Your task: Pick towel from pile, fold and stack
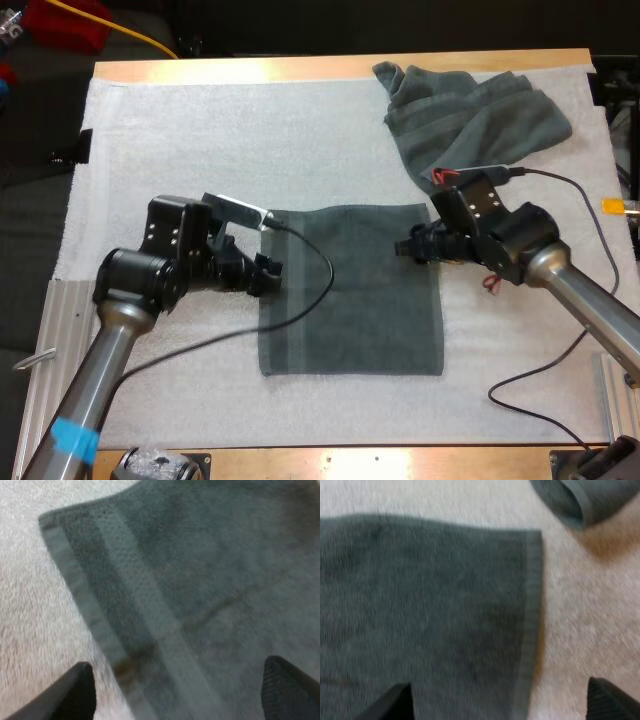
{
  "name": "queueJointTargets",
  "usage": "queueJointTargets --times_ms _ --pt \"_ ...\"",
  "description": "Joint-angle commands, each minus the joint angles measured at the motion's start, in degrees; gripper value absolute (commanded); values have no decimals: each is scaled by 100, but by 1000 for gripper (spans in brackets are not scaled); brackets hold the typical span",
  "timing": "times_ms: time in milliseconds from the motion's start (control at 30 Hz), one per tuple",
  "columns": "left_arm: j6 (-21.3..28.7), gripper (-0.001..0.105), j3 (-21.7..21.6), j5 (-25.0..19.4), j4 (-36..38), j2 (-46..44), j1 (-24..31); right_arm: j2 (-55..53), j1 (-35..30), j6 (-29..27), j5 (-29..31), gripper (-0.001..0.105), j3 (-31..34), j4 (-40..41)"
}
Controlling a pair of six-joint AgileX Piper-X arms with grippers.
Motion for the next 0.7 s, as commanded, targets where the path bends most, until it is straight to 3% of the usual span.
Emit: queueJointTargets --times_ms 0,167,367,667 --pt "-5 67 -37 63 181 -190 5 -143 58 -93 -23 67 -8 249" --pt "-39 67 -37 72 616 -872 5 -643 386 37 -23 67 184 430" --pt "-46 67 -37 179 1378 -1672 5 -1370 1052 816 -4 67 606 574" --pt "-190 67 -37 389 2211 -2742 5 -2402 2048 1853 641 67 1056 1163"
